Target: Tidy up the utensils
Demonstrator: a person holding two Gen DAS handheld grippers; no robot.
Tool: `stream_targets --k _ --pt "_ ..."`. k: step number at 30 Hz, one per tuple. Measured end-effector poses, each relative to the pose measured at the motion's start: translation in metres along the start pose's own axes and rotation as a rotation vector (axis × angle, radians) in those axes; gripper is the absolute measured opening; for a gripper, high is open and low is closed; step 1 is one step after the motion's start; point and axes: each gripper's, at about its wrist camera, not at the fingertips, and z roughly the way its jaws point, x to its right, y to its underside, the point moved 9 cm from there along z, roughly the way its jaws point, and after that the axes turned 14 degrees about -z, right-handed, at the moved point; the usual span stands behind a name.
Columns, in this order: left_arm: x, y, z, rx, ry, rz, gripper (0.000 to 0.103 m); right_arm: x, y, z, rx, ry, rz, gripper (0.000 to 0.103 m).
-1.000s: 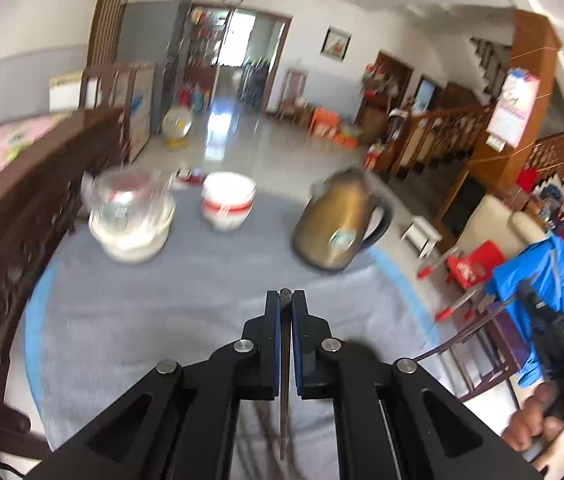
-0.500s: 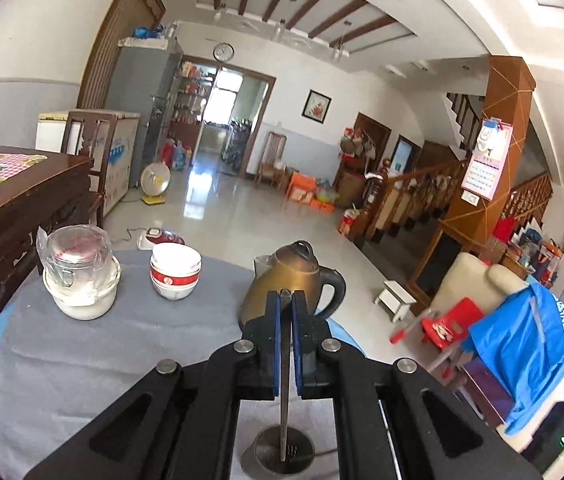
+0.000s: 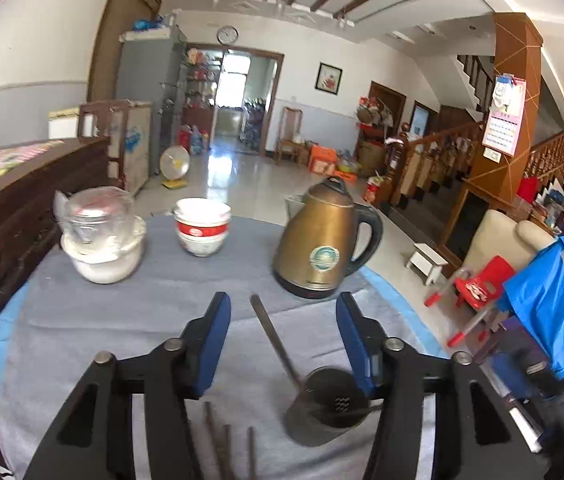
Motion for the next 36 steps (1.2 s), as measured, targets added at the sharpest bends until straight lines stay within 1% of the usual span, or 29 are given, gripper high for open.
stream_targets --k 1,4,6,7,9,10,12,14,17,19,21,24,27,30,34,36 --pt "-0.006 0.003 -0.005 0.005 -0.014 0.017 0.056 0.002 0.0 -0.007 0.027 0.003 0.006 0.079" --pt "-0.029 0.014 -0.015 0.001 -0.056 0.038 0.057 0.006 0.006 -0.018 0.031 0.036 -0.008 0.075" --pt "-0.052 0.024 -0.021 -0.019 -0.085 0.029 0.059 0.008 0.016 -0.022 0.011 0.037 -0.011 0.061" --pt "-0.067 0.032 -0.022 -0.036 -0.108 0.022 0.06 0.007 0.021 -0.022 -0.006 0.036 -0.02 0.059" --pt "-0.089 0.043 -0.021 -0.067 -0.155 0.012 0.06 0.001 0.035 -0.021 -0.053 0.021 -0.045 0.049" --pt "-0.103 0.05 -0.02 -0.087 -0.183 0.001 0.06 -0.003 0.042 -0.02 -0.075 0.009 -0.06 0.047" --pt "-0.124 0.061 -0.018 -0.126 -0.212 -0.024 0.06 -0.017 0.061 -0.016 -0.132 -0.018 -0.112 0.044" --pt "-0.151 0.078 -0.014 -0.191 -0.247 -0.067 0.06 -0.029 0.076 -0.01 -0.181 -0.044 -0.148 0.039" --pt "-0.178 0.097 -0.011 -0.257 -0.29 -0.097 0.06 -0.046 0.109 0.005 -0.278 -0.088 -0.186 0.039" --pt "-0.187 0.109 -0.011 -0.286 -0.3 -0.102 0.06 -0.056 0.136 0.02 -0.379 -0.107 -0.201 0.036" --pt "-0.194 0.125 -0.009 -0.332 -0.303 -0.104 0.06 -0.059 0.158 0.034 -0.463 -0.114 -0.208 0.03" --pt "-0.197 0.144 -0.005 -0.391 -0.295 -0.104 0.06 -0.066 0.19 0.05 -0.562 -0.118 -0.228 0.025" --pt "-0.198 0.154 -0.002 -0.424 -0.282 -0.111 0.06 -0.071 0.208 0.069 -0.64 -0.139 -0.248 0.025" --pt "-0.197 0.156 -0.003 -0.432 -0.265 -0.124 0.06 -0.081 0.215 0.085 -0.676 -0.157 -0.257 0.025" --pt "-0.197 0.156 -0.004 -0.432 -0.263 -0.122 0.06 -0.089 0.223 0.111 -0.717 -0.17 -0.215 0.025" --pt "-0.2 0.157 -0.005 -0.438 -0.265 -0.132 0.06 -0.087 0.226 0.116 -0.727 -0.143 -0.207 0.025"
